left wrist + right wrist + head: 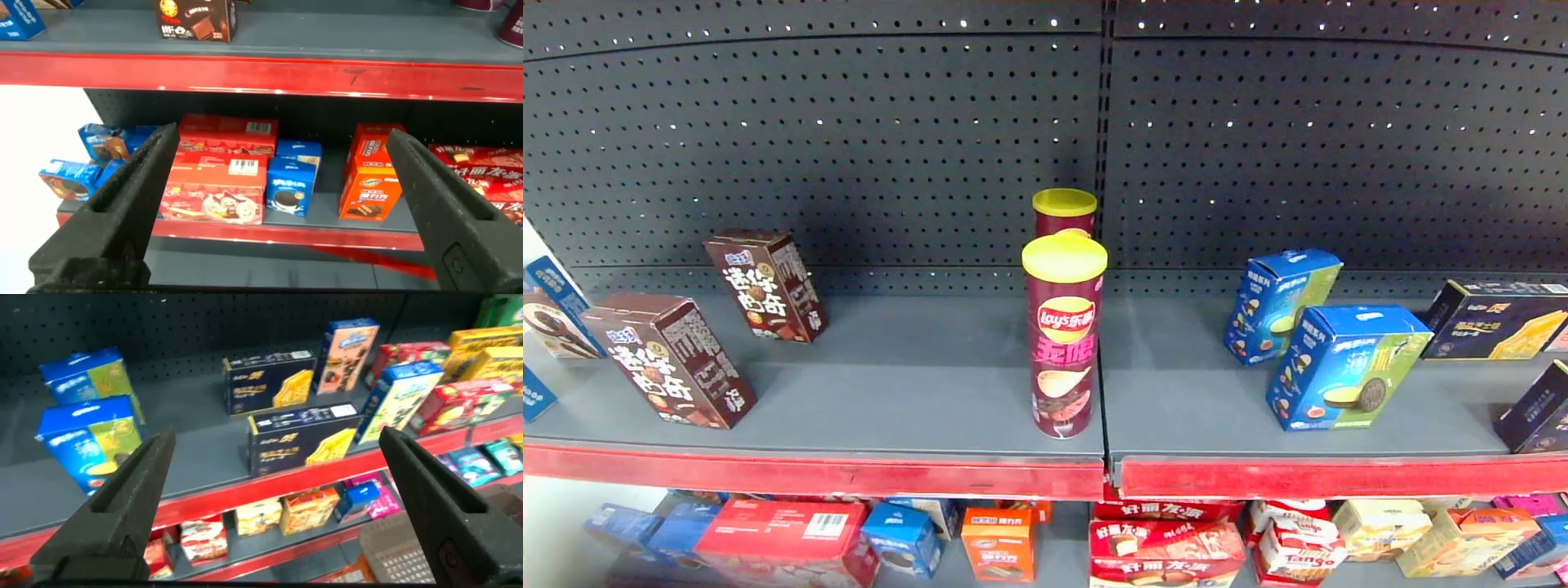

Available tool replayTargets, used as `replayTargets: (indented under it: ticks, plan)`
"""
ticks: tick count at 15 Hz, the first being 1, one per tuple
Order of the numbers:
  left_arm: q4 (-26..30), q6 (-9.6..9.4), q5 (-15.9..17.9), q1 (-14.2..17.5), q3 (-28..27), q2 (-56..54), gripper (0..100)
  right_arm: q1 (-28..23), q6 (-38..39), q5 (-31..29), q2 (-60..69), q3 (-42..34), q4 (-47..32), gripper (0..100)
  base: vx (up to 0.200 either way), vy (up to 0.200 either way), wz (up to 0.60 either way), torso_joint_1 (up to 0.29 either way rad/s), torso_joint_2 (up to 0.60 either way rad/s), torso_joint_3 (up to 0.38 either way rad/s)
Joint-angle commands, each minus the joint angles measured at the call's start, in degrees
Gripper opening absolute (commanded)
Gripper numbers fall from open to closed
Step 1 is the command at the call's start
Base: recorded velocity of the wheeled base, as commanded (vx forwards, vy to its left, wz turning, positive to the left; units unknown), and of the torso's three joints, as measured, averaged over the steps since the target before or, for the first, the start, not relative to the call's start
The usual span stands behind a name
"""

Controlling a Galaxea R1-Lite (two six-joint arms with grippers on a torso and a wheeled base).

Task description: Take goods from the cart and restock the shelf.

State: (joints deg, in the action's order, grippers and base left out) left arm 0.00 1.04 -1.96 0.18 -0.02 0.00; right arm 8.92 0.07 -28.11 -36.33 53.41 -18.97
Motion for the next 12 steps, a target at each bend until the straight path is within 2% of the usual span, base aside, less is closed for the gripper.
replayTargets:
  ticks: [1,2,4,6,9,12]
  plan:
    - [0.0,0.02,0.03,-0.01,0.02,0.0,100,1.45,0.01,-0.1,2.75,-2.87,-0.28,100,0.0,0.0,0.0,0.0,0.0,0.0]
    - [0.0,0.02,0.03,-0.01,0.02,0.0,100,1.45,0.01,-0.1,3.37,-3.49,-0.28,100,0.0,0.0,0.0,0.0,0.0,0.0]
    - [0.0,0.02,0.03,-0.01,0.02,0.0,100,1.62,0.1,-0.01,7.32,-9.64,-0.19,100,0.0,0.0,0.0,0.0,0.0,0.0]
    - [0.0,0.02,0.03,-0.01,0.02,0.0,100,2.85,0.01,1.57,11.72,-17.37,3.15,100,0.0,0.0,0.0,0.0,0.0,0.0]
    - [0.0,0.02,0.03,-0.01,0.02,0.0,100,-7.69,-0.69,18.18,18.57,-29.94,9.83,100,0.0,0.0,0.0,0.0,0.0,0.0]
    - [0.0,0.02,0.03,-0.01,-0.06,0.0,100,-11.82,-1.39,23.98,24.73,-38.29,10.79,100,0.0,0.0,0.0,0.0,0.0,0.0]
